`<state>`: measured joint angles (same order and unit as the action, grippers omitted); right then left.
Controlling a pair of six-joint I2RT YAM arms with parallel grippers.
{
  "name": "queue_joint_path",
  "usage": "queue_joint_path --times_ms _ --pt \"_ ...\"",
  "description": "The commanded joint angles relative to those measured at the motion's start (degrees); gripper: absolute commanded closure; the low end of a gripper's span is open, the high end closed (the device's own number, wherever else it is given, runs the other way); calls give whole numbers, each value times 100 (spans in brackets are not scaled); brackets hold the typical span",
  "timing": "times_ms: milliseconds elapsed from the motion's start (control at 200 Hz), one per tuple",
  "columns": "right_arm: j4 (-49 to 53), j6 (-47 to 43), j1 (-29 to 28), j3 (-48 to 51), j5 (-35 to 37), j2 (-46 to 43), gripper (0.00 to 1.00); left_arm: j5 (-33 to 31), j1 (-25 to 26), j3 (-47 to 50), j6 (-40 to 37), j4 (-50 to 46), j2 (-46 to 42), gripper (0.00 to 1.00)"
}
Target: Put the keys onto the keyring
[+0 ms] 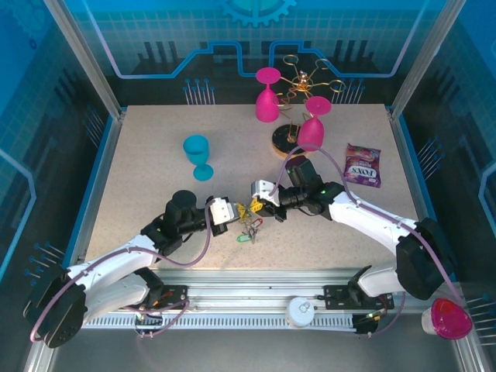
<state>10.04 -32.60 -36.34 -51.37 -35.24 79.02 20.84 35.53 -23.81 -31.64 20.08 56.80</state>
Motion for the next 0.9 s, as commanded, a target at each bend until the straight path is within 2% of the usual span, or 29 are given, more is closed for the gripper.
queue_joint_path --times_ms 0,380,575,650,705,896 --pt "89 -71 -15 -166 -204 -9 100 210 0 87 26 427 -143 100" --pt "718 56 14 -373 145 366 100 471 0 113 193 841 -136 100" --pt "91 333 54 -190 -5 36 100 388 -3 158 184 874 -90 100" --pt "-298 421 122 39 -131 -217 87 386 0 189 189 871 -92 100" --pt "-412 366 136 136 -207 -329 81 393 -2 200 190 882 -88 100" --pt "-323 184 110 200 -410 -318 75 419 -8 186 228 935 -55 100"
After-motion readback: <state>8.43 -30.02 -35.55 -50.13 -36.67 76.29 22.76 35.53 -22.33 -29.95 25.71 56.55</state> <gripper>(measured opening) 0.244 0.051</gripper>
